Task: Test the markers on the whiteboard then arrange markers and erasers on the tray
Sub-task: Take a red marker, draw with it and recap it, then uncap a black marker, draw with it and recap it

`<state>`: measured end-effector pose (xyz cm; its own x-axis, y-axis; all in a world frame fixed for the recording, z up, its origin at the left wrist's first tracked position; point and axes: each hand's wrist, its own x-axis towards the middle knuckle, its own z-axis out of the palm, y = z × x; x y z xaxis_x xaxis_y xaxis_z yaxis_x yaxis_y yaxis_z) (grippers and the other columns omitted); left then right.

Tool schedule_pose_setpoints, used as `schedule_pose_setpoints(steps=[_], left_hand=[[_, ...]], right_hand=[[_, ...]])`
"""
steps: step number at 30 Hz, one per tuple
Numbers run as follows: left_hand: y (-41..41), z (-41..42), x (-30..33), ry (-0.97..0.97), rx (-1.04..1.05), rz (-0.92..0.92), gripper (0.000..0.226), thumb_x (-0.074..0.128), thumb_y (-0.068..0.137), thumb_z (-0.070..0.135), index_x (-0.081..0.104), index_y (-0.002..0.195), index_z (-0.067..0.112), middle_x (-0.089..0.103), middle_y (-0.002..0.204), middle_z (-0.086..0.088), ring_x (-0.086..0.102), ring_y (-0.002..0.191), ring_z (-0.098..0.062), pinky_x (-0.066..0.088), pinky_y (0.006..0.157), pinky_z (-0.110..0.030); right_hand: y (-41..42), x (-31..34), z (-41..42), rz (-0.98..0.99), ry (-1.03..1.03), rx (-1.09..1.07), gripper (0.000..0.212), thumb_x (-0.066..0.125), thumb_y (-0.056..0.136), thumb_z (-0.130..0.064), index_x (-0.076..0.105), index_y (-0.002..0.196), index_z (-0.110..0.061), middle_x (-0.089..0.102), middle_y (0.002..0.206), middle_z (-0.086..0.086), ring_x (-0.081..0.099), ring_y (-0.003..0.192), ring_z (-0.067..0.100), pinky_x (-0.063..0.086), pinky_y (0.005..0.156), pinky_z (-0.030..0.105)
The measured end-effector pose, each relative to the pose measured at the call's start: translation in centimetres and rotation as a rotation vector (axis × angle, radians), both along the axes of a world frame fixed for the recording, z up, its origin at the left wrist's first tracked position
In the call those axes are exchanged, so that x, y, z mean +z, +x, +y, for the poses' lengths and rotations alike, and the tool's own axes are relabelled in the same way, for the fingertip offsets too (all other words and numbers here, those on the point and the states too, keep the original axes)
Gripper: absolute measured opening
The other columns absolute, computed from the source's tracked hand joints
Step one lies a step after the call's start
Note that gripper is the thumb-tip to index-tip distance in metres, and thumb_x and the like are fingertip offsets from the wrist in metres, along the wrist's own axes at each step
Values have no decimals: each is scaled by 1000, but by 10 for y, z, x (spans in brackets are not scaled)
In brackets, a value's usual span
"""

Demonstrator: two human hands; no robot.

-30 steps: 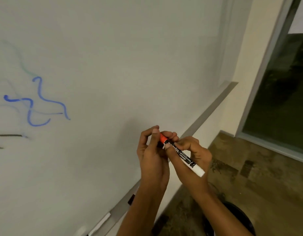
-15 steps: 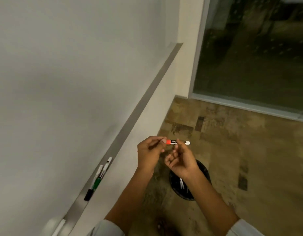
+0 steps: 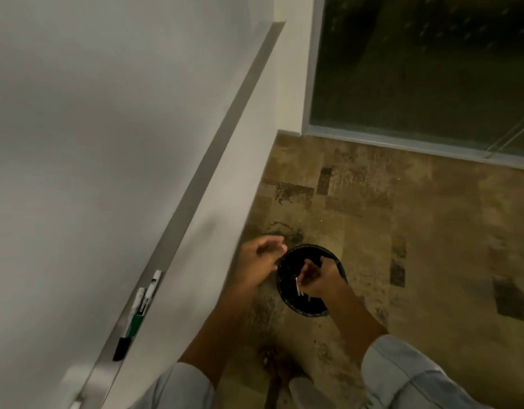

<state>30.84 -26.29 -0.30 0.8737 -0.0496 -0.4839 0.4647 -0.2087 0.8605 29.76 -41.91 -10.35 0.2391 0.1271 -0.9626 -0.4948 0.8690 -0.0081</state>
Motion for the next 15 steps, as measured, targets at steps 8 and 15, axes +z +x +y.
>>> schedule_pose_setpoints(steps=[8,15], left_hand=[[-4,88,16,12,315,-5,10,70,87,10,75,93,16,75,93,-8,71,87,-24,59,75,-36],[-67,186,24,52,749,62,13,63,92,11,68,104,7,71,97,-11,69,88,-22,58,70,-30]], right_hand=[[23,10,71,-137,-124,214,43,39,104,-28,52,66,-12,45,63,5,39,53,21,33,52,33],[26,62,230,-772,-667,976,11,59,95,-20,66,89,-14,70,92,6,63,85,20,56,76,32]])
